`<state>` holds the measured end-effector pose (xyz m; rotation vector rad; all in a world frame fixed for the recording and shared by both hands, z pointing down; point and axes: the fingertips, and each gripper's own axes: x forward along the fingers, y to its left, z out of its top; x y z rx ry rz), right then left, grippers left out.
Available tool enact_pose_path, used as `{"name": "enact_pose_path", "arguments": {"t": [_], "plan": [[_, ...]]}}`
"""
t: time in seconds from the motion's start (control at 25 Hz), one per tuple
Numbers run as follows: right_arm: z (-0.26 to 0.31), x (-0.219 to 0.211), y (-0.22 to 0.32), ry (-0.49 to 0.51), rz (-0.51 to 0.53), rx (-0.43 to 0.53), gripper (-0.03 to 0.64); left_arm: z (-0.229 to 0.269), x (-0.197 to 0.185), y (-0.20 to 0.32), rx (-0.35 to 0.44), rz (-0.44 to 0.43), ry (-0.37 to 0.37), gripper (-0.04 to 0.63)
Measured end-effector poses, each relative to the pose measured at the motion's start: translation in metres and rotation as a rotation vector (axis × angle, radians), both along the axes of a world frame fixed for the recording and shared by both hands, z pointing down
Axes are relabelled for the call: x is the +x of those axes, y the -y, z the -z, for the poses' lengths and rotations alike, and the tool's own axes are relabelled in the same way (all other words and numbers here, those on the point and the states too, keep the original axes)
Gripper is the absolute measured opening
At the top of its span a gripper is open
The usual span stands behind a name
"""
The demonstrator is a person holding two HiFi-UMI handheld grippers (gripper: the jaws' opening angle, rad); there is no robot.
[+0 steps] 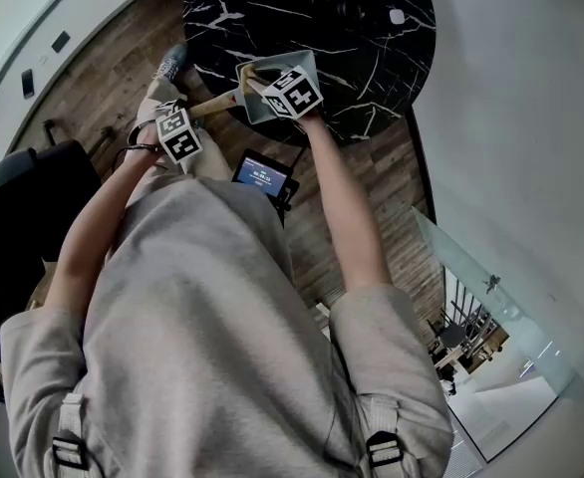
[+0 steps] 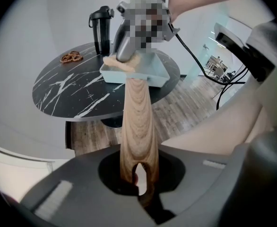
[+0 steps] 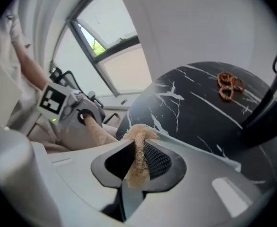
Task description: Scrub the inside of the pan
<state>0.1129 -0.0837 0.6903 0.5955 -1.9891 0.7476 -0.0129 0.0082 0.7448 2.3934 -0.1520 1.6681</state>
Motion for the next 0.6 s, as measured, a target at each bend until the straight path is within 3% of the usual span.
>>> {"name": "enact_pose_path", "arguments": {"t": [0.08,0.24,0.32,0.4,0.6], "plan": [[0.013,0.016,-0.001,-0.067,0.146,0.081,0.077,0.0,0.001,0.0,0.002,-0.001,-0.008,0.0],[0.002,0.07,0.014,-0.531,0.585,0.302,0.076,0.001,0.0,0.001,0.008,0.002,-0.015,0.0],[-0.008,0.087,0.02,-0.672,0.723,0.344,0.075,0.001,0.0,0.0,0.004,0.009,-0.019,0.0],[-0.015,0.098,0.025,-0.75,0.756,0.326,0.077,0.001,0.001,-0.002,-0.005,0.019,-0.025,0.0],[-0.031,0.117,0.022,-0.806,0.667,0.188,0.078,0.001,-0.001,0.001,-0.014,0.042,-0.028,0.0]]}}
